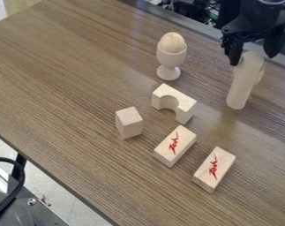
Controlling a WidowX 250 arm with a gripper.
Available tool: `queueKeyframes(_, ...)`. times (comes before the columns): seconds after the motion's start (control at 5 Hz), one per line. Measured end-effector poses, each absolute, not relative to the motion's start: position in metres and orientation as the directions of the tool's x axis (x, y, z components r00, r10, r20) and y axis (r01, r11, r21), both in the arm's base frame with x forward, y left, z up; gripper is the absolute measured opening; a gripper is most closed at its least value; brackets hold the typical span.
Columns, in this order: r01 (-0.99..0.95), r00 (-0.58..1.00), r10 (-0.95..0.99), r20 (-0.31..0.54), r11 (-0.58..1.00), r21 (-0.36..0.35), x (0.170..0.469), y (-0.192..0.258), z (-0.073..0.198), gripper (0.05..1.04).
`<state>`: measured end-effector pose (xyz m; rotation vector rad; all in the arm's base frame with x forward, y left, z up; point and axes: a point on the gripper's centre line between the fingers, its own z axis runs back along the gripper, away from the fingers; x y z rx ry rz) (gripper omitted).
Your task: Picked a hollow circle and placed on top of a cylinder
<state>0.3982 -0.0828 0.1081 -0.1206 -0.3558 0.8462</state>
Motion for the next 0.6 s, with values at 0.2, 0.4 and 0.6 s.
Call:
queueKeyframes(0.2,-0.724,0.6,0.758,0.256,0.65,-0.229,0.3959,-0.0809,0.1074,1.002)
queueKeyframes(0.4,-0.734,0.591,0.766,0.253,0.641,-0.224,0.3949,-0.0805,0.1071,0.999)
queueKeyframes(0.6,-0.728,0.607,0.75,0.264,0.657,-0.194,0.3891,-0.0818,0.1113,0.999)
